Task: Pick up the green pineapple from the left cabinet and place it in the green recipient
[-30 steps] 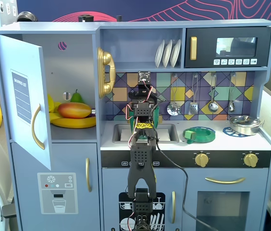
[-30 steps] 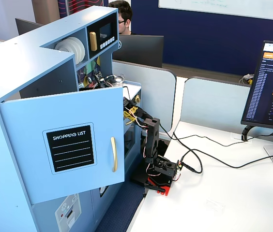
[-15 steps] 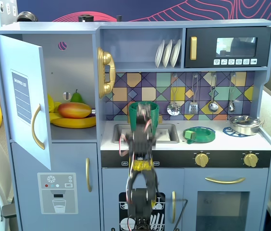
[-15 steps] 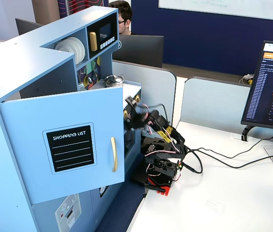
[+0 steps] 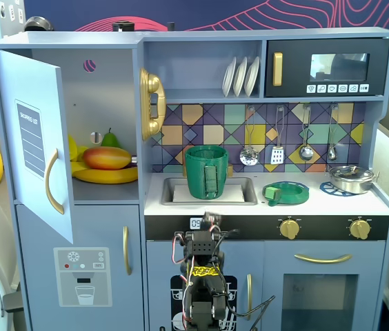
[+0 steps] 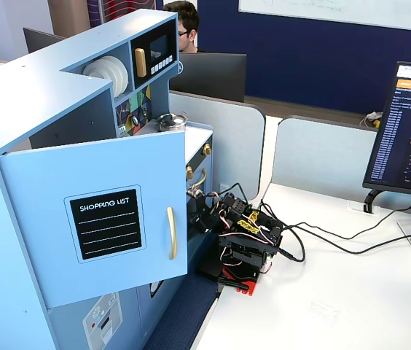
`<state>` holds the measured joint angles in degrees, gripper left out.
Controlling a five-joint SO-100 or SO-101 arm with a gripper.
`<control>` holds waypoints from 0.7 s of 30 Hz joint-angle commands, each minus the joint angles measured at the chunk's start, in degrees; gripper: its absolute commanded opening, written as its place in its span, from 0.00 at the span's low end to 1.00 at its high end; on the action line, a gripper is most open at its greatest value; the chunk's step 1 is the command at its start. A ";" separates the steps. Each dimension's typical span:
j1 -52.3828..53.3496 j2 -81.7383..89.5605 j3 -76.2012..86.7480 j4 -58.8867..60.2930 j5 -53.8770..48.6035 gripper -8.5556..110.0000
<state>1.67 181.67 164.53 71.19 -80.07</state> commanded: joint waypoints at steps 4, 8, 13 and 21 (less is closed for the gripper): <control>1.67 0.35 7.21 -2.64 1.76 0.28; 1.14 0.44 7.21 0.62 3.43 0.26; 0.97 0.44 7.21 8.61 2.29 0.24; 1.85 0.44 7.21 16.00 -2.99 0.24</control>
<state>2.99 182.29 171.47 76.55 -81.30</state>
